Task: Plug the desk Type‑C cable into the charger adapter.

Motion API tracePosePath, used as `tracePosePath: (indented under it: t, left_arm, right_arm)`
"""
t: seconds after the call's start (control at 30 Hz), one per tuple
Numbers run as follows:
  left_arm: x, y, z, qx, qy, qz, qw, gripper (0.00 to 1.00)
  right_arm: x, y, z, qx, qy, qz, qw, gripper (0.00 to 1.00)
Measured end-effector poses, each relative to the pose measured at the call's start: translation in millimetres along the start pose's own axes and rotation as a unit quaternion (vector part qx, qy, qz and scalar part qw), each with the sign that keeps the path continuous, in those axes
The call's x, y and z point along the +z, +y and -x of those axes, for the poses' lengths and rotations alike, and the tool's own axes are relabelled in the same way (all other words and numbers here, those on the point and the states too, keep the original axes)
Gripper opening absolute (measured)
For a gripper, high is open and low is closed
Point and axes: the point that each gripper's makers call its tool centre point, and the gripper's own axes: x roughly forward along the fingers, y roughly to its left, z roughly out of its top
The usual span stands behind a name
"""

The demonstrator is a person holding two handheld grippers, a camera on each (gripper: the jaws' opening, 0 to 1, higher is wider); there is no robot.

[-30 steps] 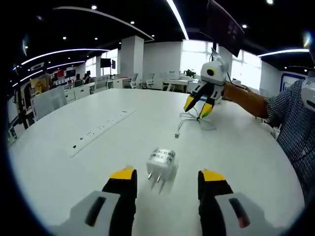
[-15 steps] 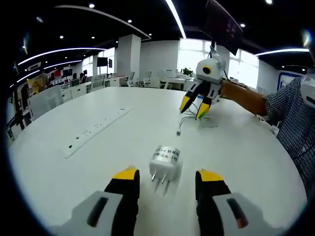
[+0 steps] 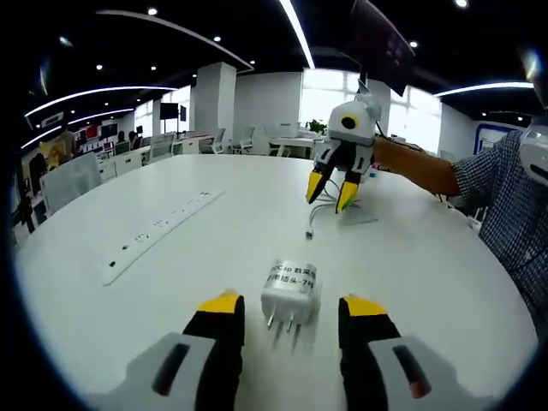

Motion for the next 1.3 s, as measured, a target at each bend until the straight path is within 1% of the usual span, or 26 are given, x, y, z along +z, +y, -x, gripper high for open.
tracePosePath:
  t: [0.1, 0.17, 0.2, 0.43, 0.63, 0.7, 0.73, 0.77, 0.8, 0.9, 1.17, 1.27, 1.3]
  left_arm:
    - [-2.6, 0.6, -3, -0.004, 0.005, -0.001, 1.0, 0.43]
    - [-5.1, 3.3, -5, -0.002, 0.01, 0.005, 0.9999, 0.39]
    - [-7.9, 4.2, -5, 0.001, 0.019, 0.008, 0.9998, 0.38]
    - [-6.7, 3.6, -6, -0.009, 0.005, 0.001, 1.0, 0.38]
    - [-5.4, 1.7, -7, -0.011, 0.011, -0.011, 0.9998, 0.38]
    - [-4.7, -0.7, -7, -0.01, 0.013, -0.014, 0.9998, 0.36]
    - [-4.3, -0.9, -7, -0.01, 0.013, -0.013, 0.9998, 0.35]
    - [-3.7, -1.6, -8, -0.011, 0.012, -0.012, 0.9998, 0.33]
    - [-2.9, -1.8, -8, -0.012, 0.011, -0.011, 0.9998, 0.32]
    - [-1.5, -0.9, -10, -0.013, 0.008, -0.01, 0.9998, 0.31]
    - [-0.7, -6.4, -12, -0.014, 0.008, -0.025, 0.9996, 0.31]
    - [-0.6, -6.4, -13, -0.016, 0.009, -0.026, 0.9995, 0.28]
    - [-0.6, -0.9, -13, -0.015, 0.008, -0.027, 0.9995, 0.26]
  right_arm:
    - [-0.2, -2, -4, 0.007, -0.003, -0.004, 1.0, 0.26]
    - [-0.3, -2, -6, 0.009, -0.003, -0.005, 0.9999, 0.25]
    - [-0.1, -2, -7, 0.012, -0.003, -0.006, 0.9999, 0.25]
    - [5.1, -3, -14, 0.023, -0.002, -0.003, 0.9997, 0.24]
    - [1.8, -1, -19, 0.028, 0.014, 0.01, 0.9994, 0.24]
    - [-3.9, -3, -21, 0.027, 0.029, 0.017, 0.9991, 0.24]
    - [1.6, -3, -23, 0.029, 0.01, 0.012, 0.9995, 0.24]
    - [-3.0, -2, -22, 0.035, 0.021, 0.008, 0.9991, 0.24]
    - [-2.7, -4, -22, 0.036, 0.02, 0.01, 0.9991, 0.24]
    - [-1.5, -5, -24, 0.042, 0.01, -0.003, 0.999, 0.24]
    - [1.9, -6, -28, 0.049, 0.004, -0.002, 0.9988, 0.24]
    - [4.2, -6, -31, 0.05, 0.0, 0.0, 0.9988, 0.23]
    - [4.8, -5, -32, 0.05, -0.002, 0.001, 0.9987, 0.23]
